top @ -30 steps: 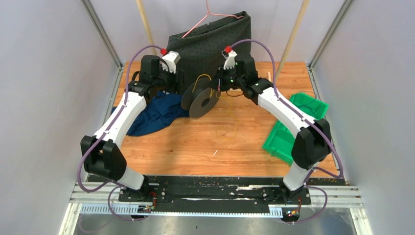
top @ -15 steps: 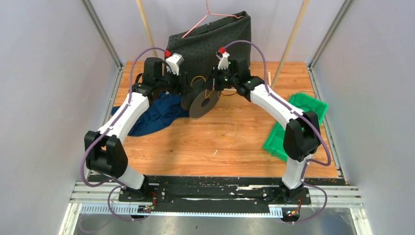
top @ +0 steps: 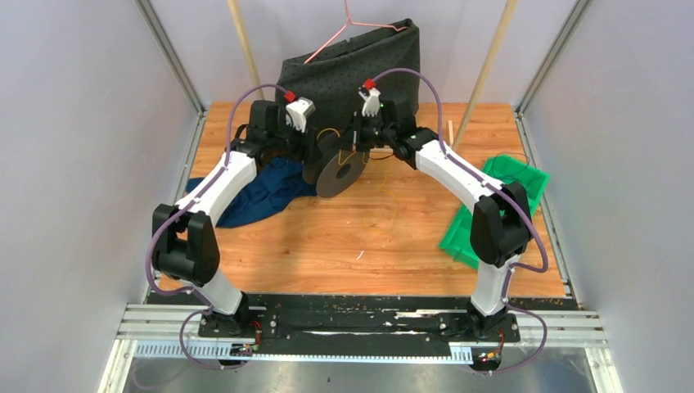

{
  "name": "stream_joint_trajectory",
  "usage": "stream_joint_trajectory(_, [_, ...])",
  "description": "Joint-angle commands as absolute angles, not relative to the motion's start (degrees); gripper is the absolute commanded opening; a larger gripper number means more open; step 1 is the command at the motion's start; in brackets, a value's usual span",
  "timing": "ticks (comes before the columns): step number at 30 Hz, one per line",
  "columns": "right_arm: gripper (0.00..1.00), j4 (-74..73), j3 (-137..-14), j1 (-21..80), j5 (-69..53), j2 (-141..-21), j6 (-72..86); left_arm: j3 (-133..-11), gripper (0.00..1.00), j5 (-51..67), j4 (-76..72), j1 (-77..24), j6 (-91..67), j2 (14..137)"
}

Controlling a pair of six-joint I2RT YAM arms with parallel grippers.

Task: Wrap the cables

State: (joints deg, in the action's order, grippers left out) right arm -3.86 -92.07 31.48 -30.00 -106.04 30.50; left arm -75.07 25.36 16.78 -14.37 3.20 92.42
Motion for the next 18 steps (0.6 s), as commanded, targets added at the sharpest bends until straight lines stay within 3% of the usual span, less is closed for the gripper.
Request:
stream_joint_trajectory(1, [0.01,-1.0,-92.0,31.1,-33.0,-106.3,32.4,-72.3,0.60,26.9,15.6,-14.4,8.3,91.4])
stream_joint_trajectory(11, [0.01,-0.4,-90.8,30.1,-34.9,-106.6,34.0,-70.2,0.58,30.1,12.2,-13.6,7.7,92.4])
stream_joint_trajectory(18, [0.01,-2.2,-87.3,29.1,-32.5,-104.2,32.0,-70.6,0.63,30.8,12.7,-13.2,7.5,91.6])
